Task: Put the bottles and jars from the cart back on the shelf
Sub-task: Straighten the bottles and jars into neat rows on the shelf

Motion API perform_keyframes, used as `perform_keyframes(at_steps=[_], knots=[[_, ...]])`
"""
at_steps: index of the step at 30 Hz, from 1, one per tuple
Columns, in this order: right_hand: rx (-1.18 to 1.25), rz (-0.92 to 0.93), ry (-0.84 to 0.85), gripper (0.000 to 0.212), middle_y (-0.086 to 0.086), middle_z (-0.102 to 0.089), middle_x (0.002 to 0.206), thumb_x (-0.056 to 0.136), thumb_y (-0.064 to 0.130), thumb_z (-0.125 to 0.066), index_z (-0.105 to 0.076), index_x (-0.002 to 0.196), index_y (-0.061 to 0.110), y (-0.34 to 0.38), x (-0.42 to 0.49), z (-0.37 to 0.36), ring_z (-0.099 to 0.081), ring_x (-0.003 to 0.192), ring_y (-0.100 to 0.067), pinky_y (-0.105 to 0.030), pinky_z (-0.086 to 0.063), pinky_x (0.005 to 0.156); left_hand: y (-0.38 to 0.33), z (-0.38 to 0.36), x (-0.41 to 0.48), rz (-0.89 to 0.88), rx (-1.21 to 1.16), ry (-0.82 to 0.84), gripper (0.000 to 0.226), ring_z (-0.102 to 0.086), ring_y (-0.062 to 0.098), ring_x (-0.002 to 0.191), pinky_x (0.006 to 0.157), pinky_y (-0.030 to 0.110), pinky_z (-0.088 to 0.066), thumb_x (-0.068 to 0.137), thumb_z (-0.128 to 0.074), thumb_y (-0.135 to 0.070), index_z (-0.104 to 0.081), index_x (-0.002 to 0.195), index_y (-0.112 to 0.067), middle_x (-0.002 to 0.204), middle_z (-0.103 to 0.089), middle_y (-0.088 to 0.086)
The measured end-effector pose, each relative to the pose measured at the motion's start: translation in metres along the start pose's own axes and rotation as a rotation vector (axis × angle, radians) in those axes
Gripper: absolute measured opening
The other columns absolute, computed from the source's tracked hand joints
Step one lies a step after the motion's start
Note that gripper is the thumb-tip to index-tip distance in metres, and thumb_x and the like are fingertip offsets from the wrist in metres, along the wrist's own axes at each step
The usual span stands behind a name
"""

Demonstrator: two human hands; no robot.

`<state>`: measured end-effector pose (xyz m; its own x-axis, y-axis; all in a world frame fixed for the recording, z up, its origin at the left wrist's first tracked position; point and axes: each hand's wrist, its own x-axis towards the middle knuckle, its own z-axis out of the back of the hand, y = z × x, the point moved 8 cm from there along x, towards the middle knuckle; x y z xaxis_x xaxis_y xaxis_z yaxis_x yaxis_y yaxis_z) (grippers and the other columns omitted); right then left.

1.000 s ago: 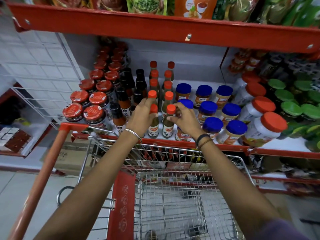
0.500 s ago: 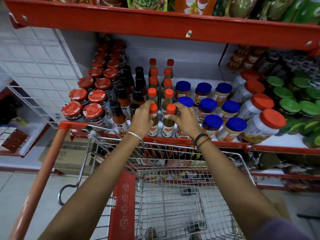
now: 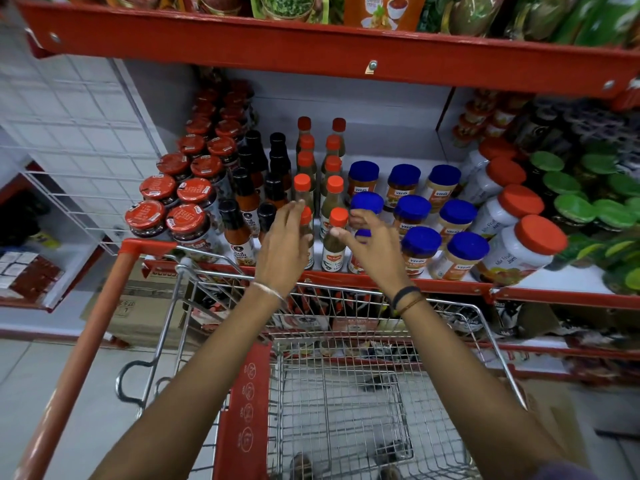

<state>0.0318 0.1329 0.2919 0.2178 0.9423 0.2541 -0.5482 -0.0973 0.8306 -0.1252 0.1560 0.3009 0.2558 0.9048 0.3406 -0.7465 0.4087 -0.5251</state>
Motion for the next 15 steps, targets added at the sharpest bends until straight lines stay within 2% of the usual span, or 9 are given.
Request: perform_keyframes(at_steps=[3,5,7,9,11,13,15], knots=[[0.122,-0.036,-0.195,0.050,0.002,-0.065,0.111,0.081,0.047,-0.063,-0.057,0.119,0.016,-0.023,-0.038,0.029,-0.060,0.097,0.005,-0.015,-0.053,0.080,-0.033,-0.004,-0.033,-0.172,0.060,-0.119,0.037,-0.049,0.024,0.119,0.096,0.039,-0.044,0.091,-0.046,-0.019,-0.043,0.127,-0.012,0.133,-0.050,0.013],[0.220,-0.098,-0.303,0.045,0.003,-0.064,0.112,0.082,0.050,-0.056,-0.057,0.117,0.022,-0.054,-0.069,0.044,-0.060,0.099,0.002,-0.022,-0.053,0.082,-0.053,-0.029,-0.051,-0.205,-0.108,-0.011,0.036,-0.042,0.009,0.122,0.103,0.020,-0.033,0.093,-0.044,-0.026,-0.043,0.128,-0.016,0.134,-0.048,0.006],[0.276,-0.175,-0.366,0.042,-0.001,-0.061,0.120,0.084,0.052,-0.048,-0.054,0.118,0.029,-0.088,-0.090,0.054,-0.058,0.109,-0.007,-0.029,-0.048,0.090,-0.069,-0.063,-0.063,-0.134,-0.329,0.146,0.040,-0.031,-0.005,0.123,0.104,0.004,-0.020,0.093,-0.046,-0.031,-0.040,0.132,-0.021,0.137,-0.041,-0.005],[0.304,-0.284,-0.364,0.049,-0.005,-0.050,0.137,0.086,0.055,-0.041,-0.046,0.127,0.030,-0.121,-0.097,0.061,-0.049,0.121,-0.011,-0.034,-0.042,0.100,-0.081,-0.097,-0.070,-0.011,-0.501,0.254,0.048,-0.025,-0.005,0.128,0.109,0.012,-0.020,0.092,-0.042,-0.042,-0.035,0.136,-0.021,0.142,-0.035,-0.009],[0.300,-0.385,-0.301,0.069,-0.006,-0.035,0.151,0.084,0.067,-0.030,-0.034,0.139,0.026,-0.144,-0.095,0.065,-0.037,0.133,-0.015,-0.038,-0.033,0.110,-0.096,-0.131,-0.073,0.136,-0.662,0.367,0.073,-0.016,-0.003,0.133,0.114,0.024,-0.015,0.084,-0.026,-0.068,-0.025,0.141,-0.022,0.146,-0.024,-0.012],[0.263,-0.447,-0.189,0.083,-0.002,-0.021,0.158,0.077,0.078,-0.019,-0.022,0.145,0.029,-0.157,-0.087,0.062,-0.024,0.142,-0.017,-0.041,-0.023,0.115,-0.110,-0.152,-0.074,0.262,-0.803,0.409,0.098,-0.009,-0.008,0.133,0.114,0.023,-0.009,0.064,-0.011,-0.088,-0.015,0.142,-0.029,0.147,-0.013,-0.020],[0.258,-0.456,-0.100,0.078,0.002,-0.011,0.160,0.080,0.073,-0.014,-0.013,0.146,0.033,-0.159,-0.079,0.058,-0.013,0.146,-0.015,-0.046,-0.014,0.119,-0.118,-0.160,-0.066,0.348,-0.918,0.385,0.107,-0.009,-0.015,0.129,0.110,0.017,-0.010,0.052,-0.009,-0.094,-0.011,0.141,-0.036,0.147,-0.007,-0.026]])
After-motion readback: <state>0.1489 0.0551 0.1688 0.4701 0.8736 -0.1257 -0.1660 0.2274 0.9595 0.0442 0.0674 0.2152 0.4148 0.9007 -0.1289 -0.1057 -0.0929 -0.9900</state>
